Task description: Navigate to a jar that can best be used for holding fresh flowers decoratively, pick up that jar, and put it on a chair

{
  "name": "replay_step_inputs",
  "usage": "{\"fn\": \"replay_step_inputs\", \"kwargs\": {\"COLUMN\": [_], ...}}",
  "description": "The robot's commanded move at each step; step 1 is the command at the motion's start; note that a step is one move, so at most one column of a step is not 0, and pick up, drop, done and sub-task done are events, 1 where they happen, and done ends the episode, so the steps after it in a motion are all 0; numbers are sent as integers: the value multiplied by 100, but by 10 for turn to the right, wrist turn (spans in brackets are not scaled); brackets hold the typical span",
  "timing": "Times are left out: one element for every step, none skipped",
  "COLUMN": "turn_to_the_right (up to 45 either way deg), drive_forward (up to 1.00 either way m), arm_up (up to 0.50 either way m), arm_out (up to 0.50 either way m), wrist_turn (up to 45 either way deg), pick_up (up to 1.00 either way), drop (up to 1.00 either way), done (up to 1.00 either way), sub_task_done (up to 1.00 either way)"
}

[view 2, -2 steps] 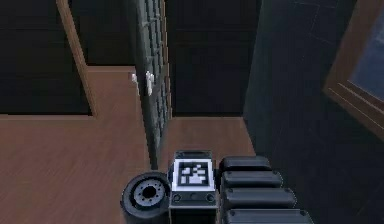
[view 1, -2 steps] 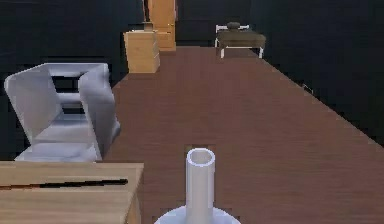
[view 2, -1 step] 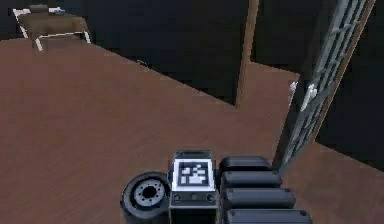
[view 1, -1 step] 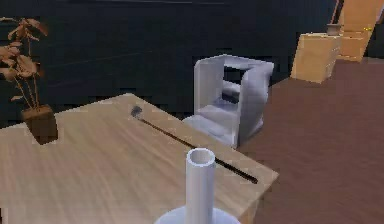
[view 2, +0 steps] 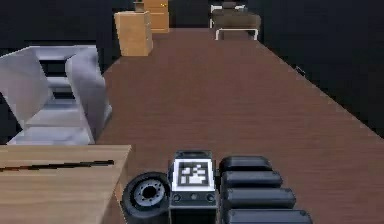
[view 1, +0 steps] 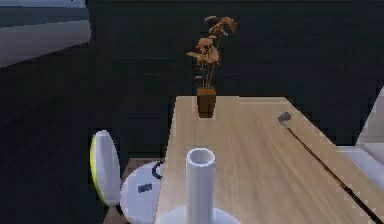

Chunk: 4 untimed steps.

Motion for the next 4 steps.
{"fn": "replay_step_inputs", "kwargs": {"turn_to_the_right": [-450, -360, 0, 270], "drive_forward": [0, 0, 20, 0], "arm_up": [0, 0, 0, 0], "arm_out": [0, 0, 0, 0], "wrist_turn": [0, 0, 0, 0], "pick_up": [0, 0, 0, 0], "drop": [0, 0, 0, 0], "done": [0, 0, 0, 0], "sub_task_done": [0, 0, 0, 0]}}
